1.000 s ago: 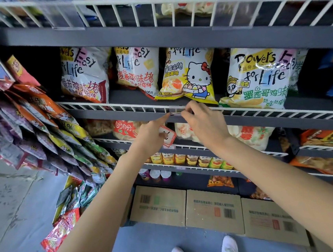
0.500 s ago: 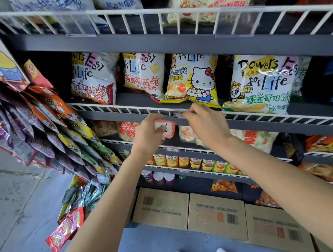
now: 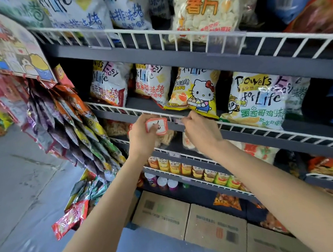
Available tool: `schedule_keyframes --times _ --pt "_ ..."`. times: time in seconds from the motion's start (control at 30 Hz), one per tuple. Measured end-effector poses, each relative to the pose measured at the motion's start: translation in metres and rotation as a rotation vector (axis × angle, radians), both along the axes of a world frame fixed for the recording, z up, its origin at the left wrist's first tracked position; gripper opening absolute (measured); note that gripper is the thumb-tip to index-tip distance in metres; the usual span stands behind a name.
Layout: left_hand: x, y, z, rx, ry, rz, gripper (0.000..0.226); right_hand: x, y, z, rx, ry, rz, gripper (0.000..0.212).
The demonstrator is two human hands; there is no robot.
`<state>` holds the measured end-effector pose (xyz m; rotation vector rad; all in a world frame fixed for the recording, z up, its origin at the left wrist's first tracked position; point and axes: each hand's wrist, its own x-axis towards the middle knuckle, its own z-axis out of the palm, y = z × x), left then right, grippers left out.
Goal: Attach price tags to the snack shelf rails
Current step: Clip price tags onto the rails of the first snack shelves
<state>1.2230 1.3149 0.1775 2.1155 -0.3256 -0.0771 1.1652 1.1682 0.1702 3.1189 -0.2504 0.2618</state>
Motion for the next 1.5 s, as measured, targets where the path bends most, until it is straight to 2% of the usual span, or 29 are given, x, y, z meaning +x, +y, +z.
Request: schedule_keyframes --times 0.2,0.33,0.4,0.67,0.9,1.17,1.3,1.5 --pt "-0.004 0.017 0.017 -0.047 -0.003 0.038 0.021 0.001 0.009 0.007 0.261 0.036 -0.056 0.029" --pt "0.007 0.032 0.032 -0.137 0.019 0.024 0.017 0.016 0.028 0.043 0.867 -0.077 0.066 0.030" --pt "0.014 0.042 0.041 -0.175 0.027 0.000 0.012 0.022 0.043 0.064 1.024 -0.134 0.130 0.028" --pt "0.065 0.093 0.088 -0.235 -0.091 -0.154 0.012 0.064 0.097 0.118 1.154 -0.253 0.109 0.018" --pt "0.112 0.120 0.105 -0.186 -0.121 -0.253 0.032 0.100 0.136 0.130 1.175 -0.386 0.050 0.016" --pt "0.146 0.126 0.121 -0.212 -0.180 -0.348 0.021 0.127 0.143 0.147 1.267 -0.515 -0.050 0.016" --pt "0.153 0.117 0.132 -0.229 -0.212 -0.339 0.026 0.130 0.140 0.158 1.250 -0.603 -0.060 0.019" --pt "0.156 0.108 0.135 -0.257 -0.214 -0.251 0.027 0.132 0.128 0.166 1.207 -0.556 -0.034 0.006"
